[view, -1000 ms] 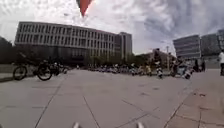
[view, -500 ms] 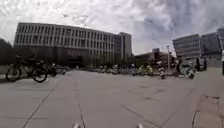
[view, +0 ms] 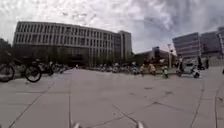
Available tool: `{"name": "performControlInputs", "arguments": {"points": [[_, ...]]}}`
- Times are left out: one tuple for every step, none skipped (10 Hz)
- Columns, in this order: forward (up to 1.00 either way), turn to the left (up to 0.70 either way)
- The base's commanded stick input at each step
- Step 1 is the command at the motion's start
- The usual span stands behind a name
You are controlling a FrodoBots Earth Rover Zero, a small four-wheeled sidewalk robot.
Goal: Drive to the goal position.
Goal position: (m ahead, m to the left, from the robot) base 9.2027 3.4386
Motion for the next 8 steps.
{"name": "performControlInputs", "arguments": {"points": [[0.7, 0.0], [0.7, 0.0], [0.7, 0.0], [0.7, 0.0], [0.7, 0.0], [0.7, 0.0], [0.7, 0.0], [0.7, 0.0]]}}
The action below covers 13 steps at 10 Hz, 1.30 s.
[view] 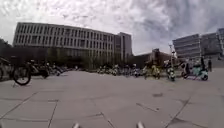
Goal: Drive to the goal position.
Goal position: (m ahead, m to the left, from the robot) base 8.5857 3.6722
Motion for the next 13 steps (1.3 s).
{"name": "performControlInputs", "arguments": {"points": [[0.7, 0.0], [0.7, 0.0], [0.7, 0.0], [0.7, 0.0], [0.7, 0.0], [0.7, 0.0], [0.7, 0.0], [0.7, 0.01], [0.7, 0.03], [0.7, 0.06], [0.7, 0.12], [0.7, 0.12], [0.7, 0.12]]}}
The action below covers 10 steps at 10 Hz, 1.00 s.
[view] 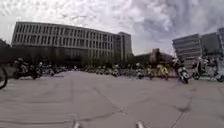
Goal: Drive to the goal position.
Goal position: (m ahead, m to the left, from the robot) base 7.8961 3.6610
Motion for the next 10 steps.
{"name": "performControlInputs", "arguments": {"points": [[0.7, 0.12], [0.7, 0.12], [0.7, 0.12], [0.7, 0.12], [0.7, 0.12], [0.7, 0.12], [0.7, 0.12], [0.7, 0.12], [0.7, 0.12], [0.7, 0.12]]}}
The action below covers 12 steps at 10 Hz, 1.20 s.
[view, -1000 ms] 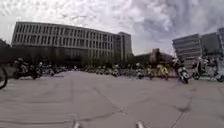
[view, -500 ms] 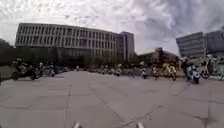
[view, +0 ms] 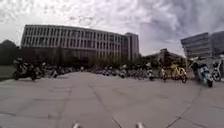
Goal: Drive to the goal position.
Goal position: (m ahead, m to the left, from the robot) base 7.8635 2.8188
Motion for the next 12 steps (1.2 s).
{"name": "performControlInputs", "arguments": {"points": [[0.7, 0.12], [0.7, 0.12], [0.7, 0.12], [0.7, 0.12], [0.7, 0.1], [0.7, 0.09], [0.7, 0.09], [0.7, 0.09], [0.7, 0.09], [0.7, 0.08], [0.7, 0.04], [0.7, 0.0]]}}
